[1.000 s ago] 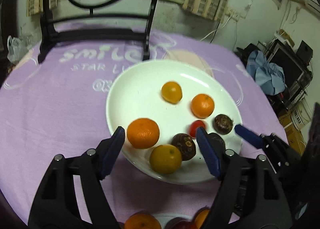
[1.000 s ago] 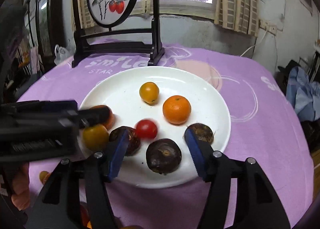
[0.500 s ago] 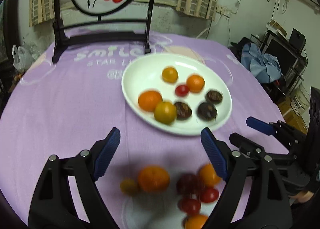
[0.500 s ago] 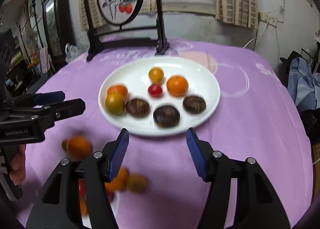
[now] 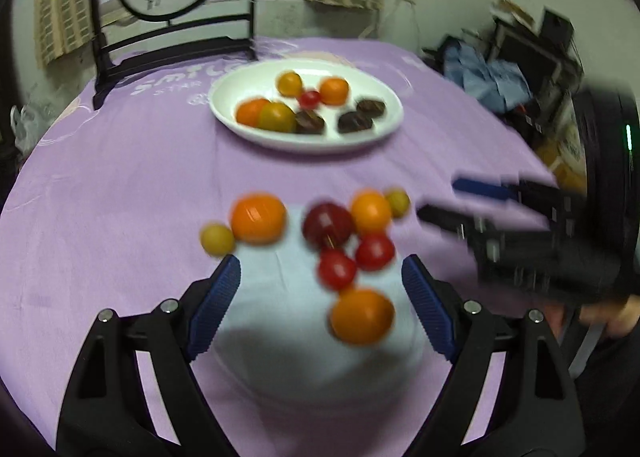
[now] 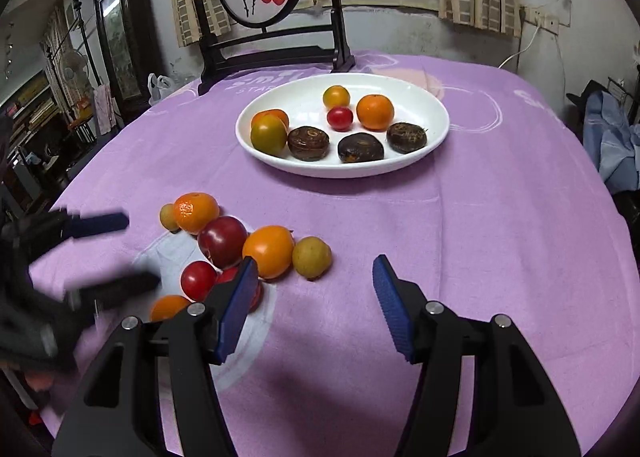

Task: Organize fruits
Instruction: 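Grasp an orange cherry tomato with the left tool, then carry the orange tomato with the left tool while the right tool grasps a yellow-green citrus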

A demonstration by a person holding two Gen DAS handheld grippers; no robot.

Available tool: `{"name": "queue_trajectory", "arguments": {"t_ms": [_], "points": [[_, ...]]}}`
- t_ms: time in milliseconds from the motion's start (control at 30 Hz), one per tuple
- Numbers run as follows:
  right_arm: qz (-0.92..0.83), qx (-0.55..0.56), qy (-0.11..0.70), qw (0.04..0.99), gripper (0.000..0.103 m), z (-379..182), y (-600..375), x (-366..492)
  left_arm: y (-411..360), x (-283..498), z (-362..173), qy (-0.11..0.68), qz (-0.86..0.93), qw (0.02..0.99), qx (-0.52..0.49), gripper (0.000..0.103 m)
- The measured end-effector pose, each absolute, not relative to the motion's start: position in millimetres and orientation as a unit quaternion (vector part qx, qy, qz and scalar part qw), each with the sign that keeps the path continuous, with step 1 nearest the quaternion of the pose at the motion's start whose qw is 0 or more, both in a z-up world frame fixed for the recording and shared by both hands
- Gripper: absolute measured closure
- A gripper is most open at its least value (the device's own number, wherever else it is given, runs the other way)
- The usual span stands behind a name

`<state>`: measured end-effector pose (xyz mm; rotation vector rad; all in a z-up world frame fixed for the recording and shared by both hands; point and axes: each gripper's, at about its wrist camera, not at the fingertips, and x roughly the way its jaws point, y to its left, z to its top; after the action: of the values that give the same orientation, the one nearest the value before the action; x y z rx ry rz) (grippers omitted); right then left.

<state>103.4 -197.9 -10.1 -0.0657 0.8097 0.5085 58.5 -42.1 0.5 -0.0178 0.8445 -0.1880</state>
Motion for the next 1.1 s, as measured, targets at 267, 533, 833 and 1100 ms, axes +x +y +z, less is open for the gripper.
{"name": "queue_trajectory", "arguments": {"t_ms": [267,533,833,1100], "points": [[0.242,0.02,0.397,0.885,0.043,-13.1,-217.1,108.5,-53.9,47.4,-21.2,0.433,-0.097,0.896,-0.005,0.019],[0.245,0.012,0.396,0.885,0.043,-13.8,-213.2,107.4,-57.3,57.4,-35.9,0.46,-0.128,0.878,-0.024,0.062],[0.208,-0.074,0.436,0.872,0.043,-27.6,-192.2,106.2,-38.3,59.2,-19.4,0.445,-0.112,0.888,-0.028,0.063],[0.199,-0.134,0.443,0.864,0.05,-43.3,-168.6,122.9,-12.2,68.8,-6.9,0.434,-0.101,0.894,-0.053,0.063]]}}
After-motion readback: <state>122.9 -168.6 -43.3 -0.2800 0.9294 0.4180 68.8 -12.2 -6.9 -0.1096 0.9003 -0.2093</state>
